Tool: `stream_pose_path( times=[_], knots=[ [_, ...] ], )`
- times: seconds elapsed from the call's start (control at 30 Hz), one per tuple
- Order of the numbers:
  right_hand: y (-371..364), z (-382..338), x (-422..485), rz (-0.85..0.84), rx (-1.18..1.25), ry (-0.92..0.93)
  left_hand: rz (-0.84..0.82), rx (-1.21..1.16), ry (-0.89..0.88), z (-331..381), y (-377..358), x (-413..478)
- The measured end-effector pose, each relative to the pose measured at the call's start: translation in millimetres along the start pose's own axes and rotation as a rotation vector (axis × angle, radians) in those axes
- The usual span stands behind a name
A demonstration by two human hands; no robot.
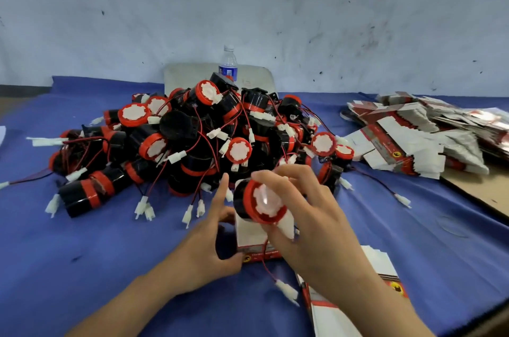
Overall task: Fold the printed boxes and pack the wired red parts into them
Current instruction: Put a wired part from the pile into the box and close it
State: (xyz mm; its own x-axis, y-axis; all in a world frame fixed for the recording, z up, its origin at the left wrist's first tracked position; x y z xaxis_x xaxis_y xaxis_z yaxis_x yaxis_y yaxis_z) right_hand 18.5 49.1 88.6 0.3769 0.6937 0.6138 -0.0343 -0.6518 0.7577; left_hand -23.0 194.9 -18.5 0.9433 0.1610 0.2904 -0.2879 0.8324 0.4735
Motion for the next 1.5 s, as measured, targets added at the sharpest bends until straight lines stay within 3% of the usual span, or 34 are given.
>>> stream_pose_path(
  times=[0.13,0.23,0.33,0.63,0.77,1.07,1.2,1.33,1.5],
  knots=[
    [-23.3,16.8,-6.4,-0.152,-0.069,-0.085,-0.002,-0.01,-0.006,-1.0,-1.3,0.0],
    [-44.1,22.7,-9.2,-0.289,0.059,-0.11,-0.009,-0.017,0.017,-4.8,0.1,0.3],
    [-49.5,25.6,-5.2,-0.324,0.114,-0.113,-0.006,-0.008,0.021,-5.0,0.9,-1.5],
    [-50.5,22.4,-3.9,-0.4,-0.131,-0.112,0.05,0.299,-0.18,22.2,-1.2,-6.2],
    [-38.8,27.1,1.6,-0.397,-0.122,-0.152,0.172,0.436,-0.242,35.6,0.8,-7.2],
    [-40.3,31.9,-2.4,-0.646,-0.379,-0.224,0.149,0.575,-0.302,43.8,-13.1,-9.2],
    [-41.6,33.4,-6.7,-0.807,-0.298,-0.278,0.167,0.566,-0.277,42.5,-14.7,-8.9],
    [-20.6,31.5,-3.5,-0.79,-0.08,-0.267,0.178,0.498,-0.264,41.8,-14.1,-6.9],
    [12.9,45.4,-10.7,-0.713,-0.129,-0.399,0.151,0.449,-0.151,33.4,-21.1,-5.0]
  ],
)
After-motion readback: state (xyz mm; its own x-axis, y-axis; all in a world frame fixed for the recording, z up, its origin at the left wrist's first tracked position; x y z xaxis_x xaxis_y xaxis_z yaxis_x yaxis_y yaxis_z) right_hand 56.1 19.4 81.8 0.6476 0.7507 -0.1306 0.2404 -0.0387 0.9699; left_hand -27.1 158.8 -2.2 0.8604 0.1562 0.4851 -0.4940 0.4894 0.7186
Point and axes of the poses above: each hand's wrist, its own x-axis towards the middle knuckle, its own y-axis out of the back of the hand, z = x × y, the point moved 6 cm from there along x, towards the middle knuckle, and after that the axes turned 1 degree about -y, right-handed, at the moved point
